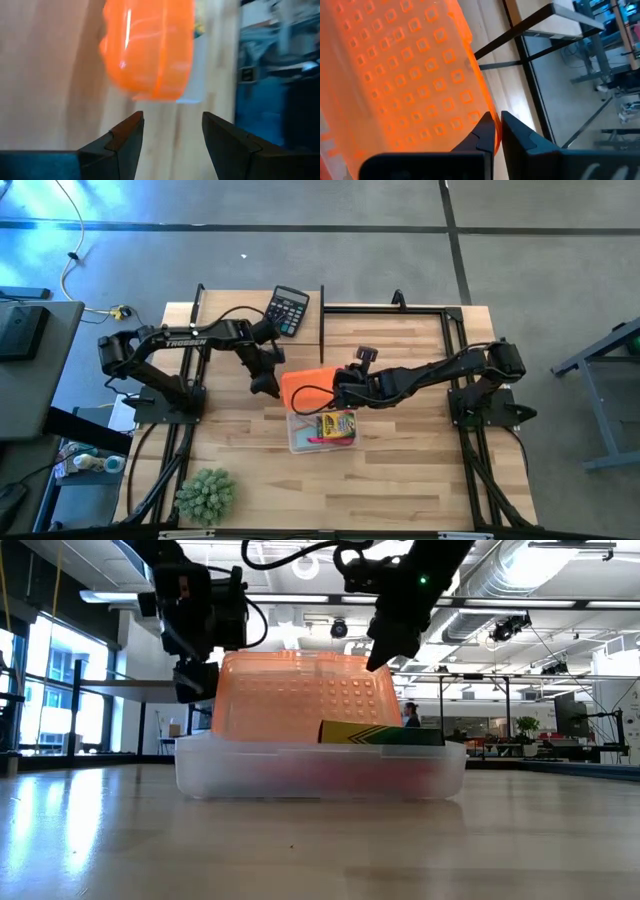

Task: Pack school essentials
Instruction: Close the school supply box

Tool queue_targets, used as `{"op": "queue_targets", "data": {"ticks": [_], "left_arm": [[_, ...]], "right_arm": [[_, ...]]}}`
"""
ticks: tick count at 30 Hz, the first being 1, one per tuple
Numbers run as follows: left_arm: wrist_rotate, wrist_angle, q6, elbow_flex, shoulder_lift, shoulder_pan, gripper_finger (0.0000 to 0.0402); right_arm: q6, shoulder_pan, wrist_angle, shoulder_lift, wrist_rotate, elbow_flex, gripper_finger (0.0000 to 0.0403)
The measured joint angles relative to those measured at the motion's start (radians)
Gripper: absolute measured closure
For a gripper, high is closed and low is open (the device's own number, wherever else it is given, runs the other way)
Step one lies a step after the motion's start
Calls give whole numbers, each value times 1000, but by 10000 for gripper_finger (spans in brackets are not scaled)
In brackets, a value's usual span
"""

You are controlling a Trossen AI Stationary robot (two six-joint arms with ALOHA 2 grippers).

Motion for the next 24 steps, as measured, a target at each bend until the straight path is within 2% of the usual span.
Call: {"op": "queue_targets", "data": {"ticks": [5,9,17,24], "left_arm": [[129,58,-71,0,0,47,211],[193,91,-131,0,0,91,211],[200,88,-155,0,0,162,211],[160,72,-182,1,0,170,211]], "right_arm": [[-40,9,-2,0,22,0,394],[-59,15,-8,0,49,-1,394],[-36,15,-2,0,89,-2,394],[-8,11,-5,0,101,-2,394]]}}
